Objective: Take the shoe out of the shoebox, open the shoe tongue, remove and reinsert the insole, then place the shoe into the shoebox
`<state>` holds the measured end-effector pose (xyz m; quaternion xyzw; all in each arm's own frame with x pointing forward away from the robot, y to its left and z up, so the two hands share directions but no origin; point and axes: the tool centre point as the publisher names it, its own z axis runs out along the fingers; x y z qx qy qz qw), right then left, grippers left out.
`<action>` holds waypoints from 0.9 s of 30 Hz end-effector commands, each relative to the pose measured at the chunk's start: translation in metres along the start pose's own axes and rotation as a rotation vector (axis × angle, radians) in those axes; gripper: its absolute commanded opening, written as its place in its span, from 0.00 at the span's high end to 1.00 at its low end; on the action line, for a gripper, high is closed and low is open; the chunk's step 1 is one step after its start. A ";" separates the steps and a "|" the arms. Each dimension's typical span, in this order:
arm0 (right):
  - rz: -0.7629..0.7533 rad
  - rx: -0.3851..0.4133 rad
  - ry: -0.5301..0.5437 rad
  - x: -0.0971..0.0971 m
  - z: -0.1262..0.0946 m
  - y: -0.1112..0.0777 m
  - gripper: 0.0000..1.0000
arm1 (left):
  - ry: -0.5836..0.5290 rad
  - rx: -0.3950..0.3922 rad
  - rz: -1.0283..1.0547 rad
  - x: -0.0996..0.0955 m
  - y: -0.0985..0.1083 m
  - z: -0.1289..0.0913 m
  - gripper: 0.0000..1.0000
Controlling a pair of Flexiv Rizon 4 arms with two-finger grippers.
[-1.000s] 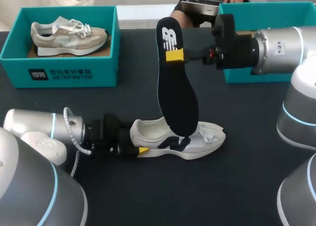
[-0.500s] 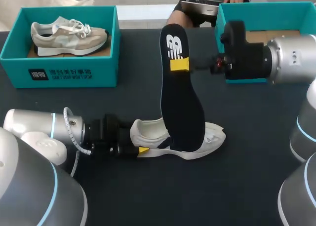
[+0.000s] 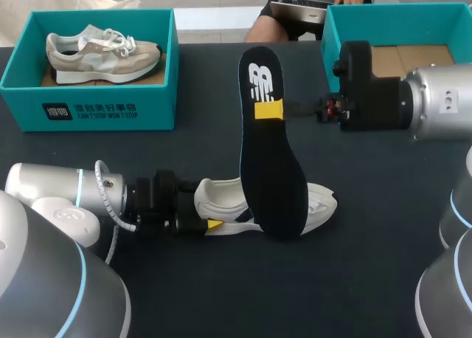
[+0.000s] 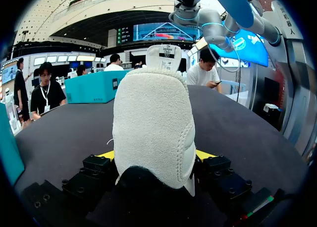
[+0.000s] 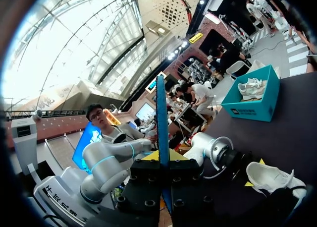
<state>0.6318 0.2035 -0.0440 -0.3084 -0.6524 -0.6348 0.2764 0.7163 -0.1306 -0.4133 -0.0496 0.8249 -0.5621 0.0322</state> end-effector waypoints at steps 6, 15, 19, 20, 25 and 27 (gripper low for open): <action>0.026 -0.023 -0.017 0.015 0.003 -0.010 1.00 | -0.001 -0.001 0.000 0.000 0.004 0.000 1.00; 0.015 -0.037 -0.036 0.015 0.002 -0.010 1.00 | -0.001 -0.001 0.000 0.000 0.004 0.000 1.00; 0.015 -0.037 -0.036 0.015 0.002 -0.010 1.00 | -0.001 -0.001 0.000 0.000 0.004 0.000 1.00; 0.015 -0.037 -0.036 0.015 0.002 -0.010 1.00 | -0.001 -0.001 0.000 0.000 0.004 0.000 1.00; 0.015 -0.037 -0.036 0.015 0.002 -0.010 1.00 | 0.015 -0.011 0.007 0.004 -0.008 -0.013 0.00; 0.015 -0.037 -0.036 0.015 0.002 -0.010 1.00 | 0.024 -0.053 0.000 0.003 -0.009 -0.016 0.00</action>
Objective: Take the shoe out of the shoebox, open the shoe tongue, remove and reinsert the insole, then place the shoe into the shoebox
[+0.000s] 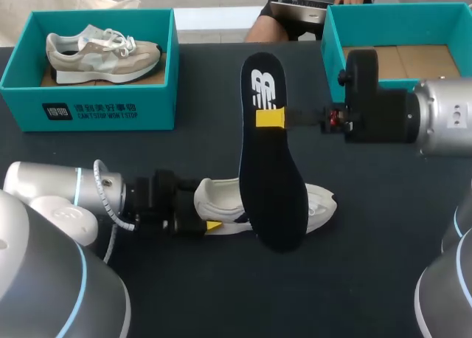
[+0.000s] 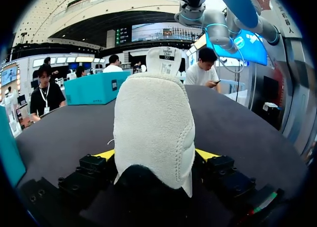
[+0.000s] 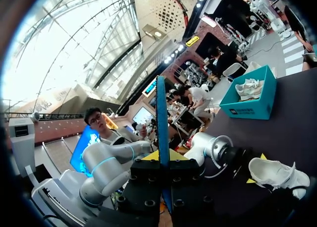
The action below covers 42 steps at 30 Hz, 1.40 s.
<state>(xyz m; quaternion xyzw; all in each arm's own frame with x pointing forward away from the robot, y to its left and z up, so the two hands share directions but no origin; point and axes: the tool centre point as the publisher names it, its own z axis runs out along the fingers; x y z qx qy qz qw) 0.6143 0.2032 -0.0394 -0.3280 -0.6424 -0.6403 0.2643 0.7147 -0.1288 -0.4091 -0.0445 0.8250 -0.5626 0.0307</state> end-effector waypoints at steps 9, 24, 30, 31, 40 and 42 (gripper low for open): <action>0.002 0.001 -0.005 0.000 0.003 0.000 1.00 | 0.022 -0.214 0.025 0.002 -0.016 -0.025 0.00; 0.002 0.001 -0.005 0.000 0.003 0.000 1.00 | 0.072 -0.317 0.055 0.004 -0.022 -0.031 0.00; 0.002 0.001 -0.005 0.000 0.003 0.000 1.00 | 0.090 -0.523 0.155 0.010 -0.039 -0.044 0.00; 0.002 0.001 -0.005 0.000 0.003 0.000 1.00 | 0.079 -0.547 0.146 0.008 -0.041 -0.046 0.00; 0.002 0.001 -0.005 0.000 0.003 0.000 1.00 | 0.008 -0.809 0.170 0.004 -0.052 -0.051 0.00; 0.002 0.001 -0.005 0.000 0.003 0.000 1.00 | 0.006 -0.881 0.185 0.005 -0.055 -0.052 0.00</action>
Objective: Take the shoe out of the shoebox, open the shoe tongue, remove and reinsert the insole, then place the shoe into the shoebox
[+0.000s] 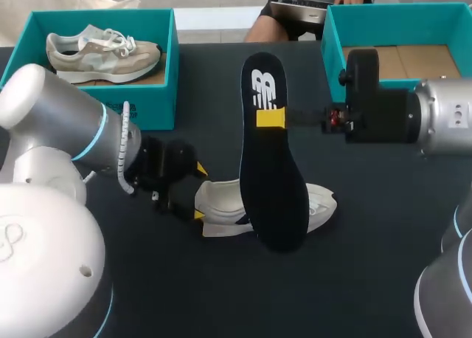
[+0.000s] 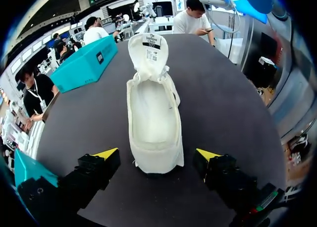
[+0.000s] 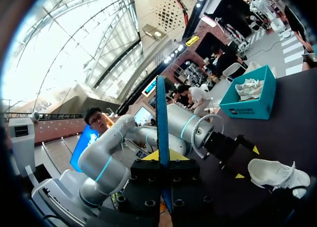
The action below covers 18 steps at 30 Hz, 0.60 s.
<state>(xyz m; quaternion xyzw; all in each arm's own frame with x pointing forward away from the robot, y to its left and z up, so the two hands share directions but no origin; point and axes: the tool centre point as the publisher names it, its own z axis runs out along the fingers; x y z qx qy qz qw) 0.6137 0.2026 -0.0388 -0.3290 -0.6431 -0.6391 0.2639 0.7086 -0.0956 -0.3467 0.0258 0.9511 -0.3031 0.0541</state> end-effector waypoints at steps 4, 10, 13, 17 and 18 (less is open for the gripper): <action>0.001 -0.001 -0.002 -0.001 0.003 0.000 1.00 | -0.162 -0.475 0.068 0.005 -0.016 -0.010 0.00; 0.001 -0.001 -0.002 -0.001 0.003 0.000 1.00 | -0.162 -0.475 0.068 0.005 -0.016 -0.010 0.00; 0.001 -0.001 -0.002 -0.001 0.003 0.000 1.00 | -0.162 -0.475 0.068 0.005 -0.016 -0.010 0.00; 0.001 -0.001 -0.002 -0.001 0.003 0.000 1.00 | -0.102 -0.514 0.035 0.003 -0.018 -0.016 0.00; 0.001 -0.001 -0.002 -0.001 0.003 0.000 1.00 | -0.095 -0.532 0.024 0.002 -0.018 -0.018 0.00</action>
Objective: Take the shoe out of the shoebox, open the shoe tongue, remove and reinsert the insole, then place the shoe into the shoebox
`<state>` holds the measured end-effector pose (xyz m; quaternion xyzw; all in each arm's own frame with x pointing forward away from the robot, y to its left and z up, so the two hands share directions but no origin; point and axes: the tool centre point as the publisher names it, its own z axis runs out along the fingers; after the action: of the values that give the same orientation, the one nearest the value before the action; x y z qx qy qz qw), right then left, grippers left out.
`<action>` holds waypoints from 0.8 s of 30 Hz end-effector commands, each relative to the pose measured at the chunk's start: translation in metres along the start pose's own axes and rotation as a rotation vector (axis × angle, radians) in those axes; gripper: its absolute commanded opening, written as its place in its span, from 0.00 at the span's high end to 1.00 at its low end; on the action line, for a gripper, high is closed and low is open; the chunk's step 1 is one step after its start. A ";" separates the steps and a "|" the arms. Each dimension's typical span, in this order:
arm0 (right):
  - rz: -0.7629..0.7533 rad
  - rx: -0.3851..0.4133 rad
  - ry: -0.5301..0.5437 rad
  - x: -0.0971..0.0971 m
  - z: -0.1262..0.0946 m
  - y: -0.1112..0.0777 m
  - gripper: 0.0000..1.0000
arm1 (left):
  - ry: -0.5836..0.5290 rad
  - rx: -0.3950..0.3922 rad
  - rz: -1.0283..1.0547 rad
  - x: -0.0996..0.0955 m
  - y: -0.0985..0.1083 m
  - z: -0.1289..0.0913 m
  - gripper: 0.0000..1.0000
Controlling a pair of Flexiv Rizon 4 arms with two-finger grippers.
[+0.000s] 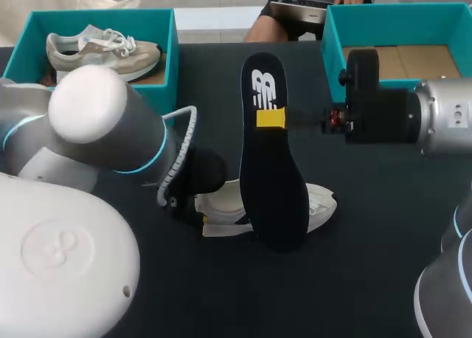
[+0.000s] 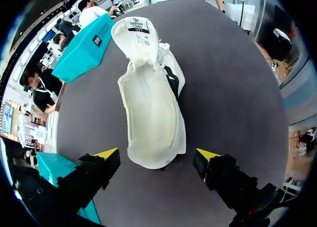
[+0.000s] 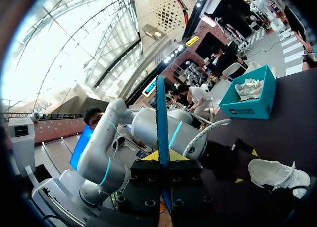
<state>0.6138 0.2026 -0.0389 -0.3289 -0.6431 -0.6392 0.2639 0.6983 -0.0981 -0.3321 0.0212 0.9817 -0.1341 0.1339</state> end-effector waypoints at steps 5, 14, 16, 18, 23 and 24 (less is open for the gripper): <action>0.001 -0.001 -0.002 0.000 0.003 0.000 1.00 | 0.081 -0.190 -0.019 -0.012 -0.006 -0.011 0.00; 0.001 -0.001 -0.002 0.000 0.003 0.000 1.00 | 0.116 -0.200 -0.040 -0.020 -0.010 -0.005 0.00; 0.001 -0.001 -0.002 0.000 0.003 0.000 1.00 | 0.116 -0.197 -0.037 -0.021 -0.011 -0.004 0.00; 0.001 -0.001 -0.002 0.000 0.003 0.000 1.00 | 0.122 -0.198 -0.040 -0.022 -0.012 -0.002 0.00; 0.001 -0.001 -0.002 0.000 0.003 0.000 1.00 | 0.139 -0.183 -0.046 -0.023 -0.012 -0.001 0.00; 0.001 -0.001 -0.002 0.000 0.003 0.000 1.00 | 0.148 -0.168 -0.049 -0.024 -0.013 -0.001 0.00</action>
<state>0.6137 0.2026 -0.0389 -0.3289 -0.6431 -0.6392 0.2639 0.7164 -0.1119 -0.3198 -0.0061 0.9968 -0.0443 0.0667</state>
